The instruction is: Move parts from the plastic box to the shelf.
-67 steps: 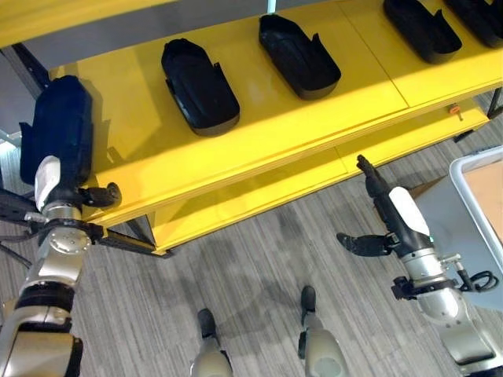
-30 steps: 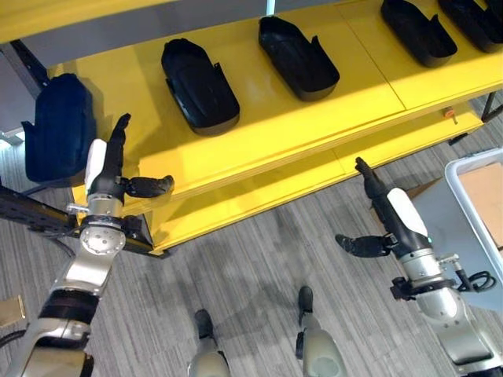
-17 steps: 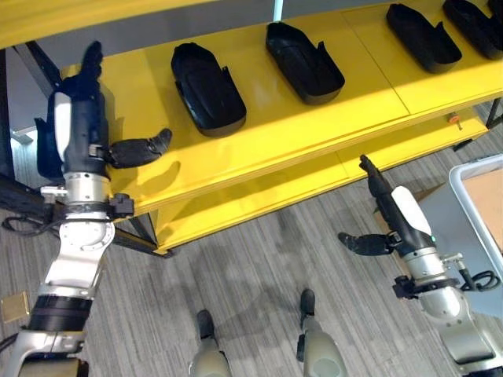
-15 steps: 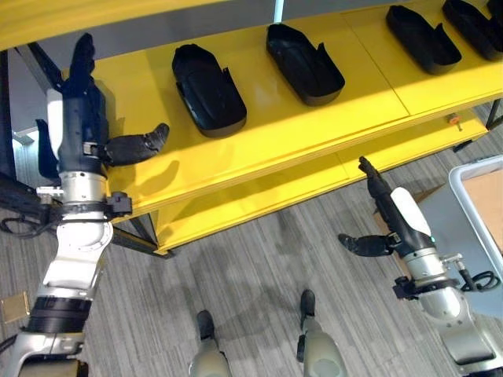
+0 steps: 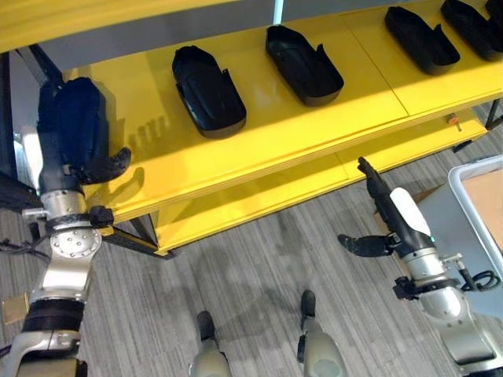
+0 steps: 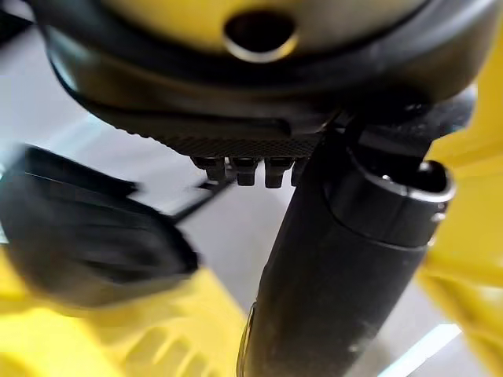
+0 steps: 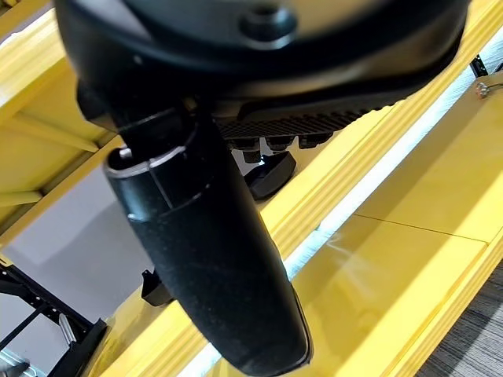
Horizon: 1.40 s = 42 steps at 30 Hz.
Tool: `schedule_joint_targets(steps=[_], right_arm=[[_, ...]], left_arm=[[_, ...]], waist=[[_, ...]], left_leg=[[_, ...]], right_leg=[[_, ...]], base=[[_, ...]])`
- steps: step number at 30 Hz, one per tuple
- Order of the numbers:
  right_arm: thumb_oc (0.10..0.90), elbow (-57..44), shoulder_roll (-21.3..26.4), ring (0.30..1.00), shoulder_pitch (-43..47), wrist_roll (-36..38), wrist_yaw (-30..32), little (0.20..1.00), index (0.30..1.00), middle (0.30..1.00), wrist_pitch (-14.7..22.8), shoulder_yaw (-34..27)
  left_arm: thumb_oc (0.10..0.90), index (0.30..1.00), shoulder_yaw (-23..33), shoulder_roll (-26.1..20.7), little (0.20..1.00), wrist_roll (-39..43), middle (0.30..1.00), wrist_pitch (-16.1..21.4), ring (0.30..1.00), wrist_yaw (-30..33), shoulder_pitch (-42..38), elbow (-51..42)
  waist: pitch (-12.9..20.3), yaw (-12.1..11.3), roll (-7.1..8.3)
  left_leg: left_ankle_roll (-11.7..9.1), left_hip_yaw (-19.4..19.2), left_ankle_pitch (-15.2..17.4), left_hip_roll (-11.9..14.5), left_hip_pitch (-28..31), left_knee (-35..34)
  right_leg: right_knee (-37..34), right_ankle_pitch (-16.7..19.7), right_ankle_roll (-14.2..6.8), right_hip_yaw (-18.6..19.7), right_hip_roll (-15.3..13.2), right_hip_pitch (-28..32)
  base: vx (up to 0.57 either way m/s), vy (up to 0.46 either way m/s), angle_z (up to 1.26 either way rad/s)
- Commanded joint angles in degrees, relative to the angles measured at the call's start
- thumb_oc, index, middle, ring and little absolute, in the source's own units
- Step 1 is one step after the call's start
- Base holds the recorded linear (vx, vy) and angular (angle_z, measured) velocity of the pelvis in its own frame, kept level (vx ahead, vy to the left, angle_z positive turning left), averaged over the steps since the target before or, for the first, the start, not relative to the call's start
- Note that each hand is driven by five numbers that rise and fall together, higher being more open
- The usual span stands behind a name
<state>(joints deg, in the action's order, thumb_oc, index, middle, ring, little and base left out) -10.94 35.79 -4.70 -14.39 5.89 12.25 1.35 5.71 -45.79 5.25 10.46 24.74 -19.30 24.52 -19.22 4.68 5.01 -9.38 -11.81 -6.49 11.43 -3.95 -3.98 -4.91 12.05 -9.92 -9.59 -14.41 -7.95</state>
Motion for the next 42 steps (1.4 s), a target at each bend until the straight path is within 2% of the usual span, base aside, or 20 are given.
schedule_joint_targets(steps=[1,16,21,29,34,42], right_arm=[[0.9,-6.36,1.49,1.0,3.04,1.37,3.11,1.0,1.0,1.0,3.66,-4.56],[0.9,-6.97,3.43,1.0,3.5,2.45,4.77,1.0,1.0,1.0,4.46,-3.38],[0.9,-7.01,3.68,1.0,3.66,2.47,5.08,1.0,1.0,1.0,4.41,-3.05],[0.9,-6.76,3.8,1.0,3.95,2.87,4.82,1.0,1.0,1.0,4.55,-2.84],[0.9,-6.83,3.98,1.0,4.03,3.12,4.92,1.0,1.0,1.0,4.43,-2.82],[0.9,-7.4,4.11,1.0,4.04,3.11,4.9,1.0,1.0,1.0,4.15,-2.0]], left_arm=[[0.9,1.0,4.71,-4.58,1.0,-2.01,1.0,2.08,1.0,4.12,-8.24,1.24],[0.9,1.0,0.43,-8.18,1.0,-0.6,1.0,1.16,1.0,5.63,-15.94,12.89],[0.9,1.0,-1.61,-8.63,1.0,-1.43,1.0,1.26,1.0,5.99,-17.93,11.76],[0.9,1.0,-3.06,-7.46,1.0,-1.92,1.0,1.17,1.0,5.11,-18.49,12.14],[0.9,1.0,-3.84,-5.13,1.0,0.17,1.0,1.26,1.0,4.27,-19.13,13.56],[0.9,1.0,-4.98,-1.23,1.0,2.97,1.0,-0.21,1.0,1.98,-19.35,20.01]], waist=[[3.22,1.31,2.07],[3.02,2.22,2.42],[2.85,2.31,2.46],[2.5,2.58,2.47],[2.09,2.96,2.74],[1.52,3.2,3.36]], left_leg=[[4.96,-0.05,6.6,-4.12,-1.42,6.76],[4.69,-0.5,6.83,-3.91,-2.21,7.64],[4.73,-0.44,6.85,-3.87,-2.48,7.84],[4.77,-0.67,7.0,-3.78,-2.98,8.44],[4.8,-0.72,7.04,-3.71,-3.37,8.71],[4.96,-1.14,7.07,-3.54,-3.54,8.89]], right_leg=[[2.25,-0.81,-2.37,-0.7,-2.44,2.03],[2.75,-0.82,-2.54,-0.29,-2.32,1.05],[2.87,-0.83,-2.57,-0.16,-2.32,0.84],[2.95,-0.86,-2.41,0.3,-2.22,0.51],[2.96,-0.69,-2.41,0.55,-2.18,-0.02],[3.09,-0.67,-2.24,1.42,-1.79,-0.82]], base=[[0.0,0.0,0.0],[0.0,0.001,0.0],[0.01,0.001,0.0],[0.0,0.0,0.0],[0.0,0.0,0.0],[0.0,0.0,-0.01]])
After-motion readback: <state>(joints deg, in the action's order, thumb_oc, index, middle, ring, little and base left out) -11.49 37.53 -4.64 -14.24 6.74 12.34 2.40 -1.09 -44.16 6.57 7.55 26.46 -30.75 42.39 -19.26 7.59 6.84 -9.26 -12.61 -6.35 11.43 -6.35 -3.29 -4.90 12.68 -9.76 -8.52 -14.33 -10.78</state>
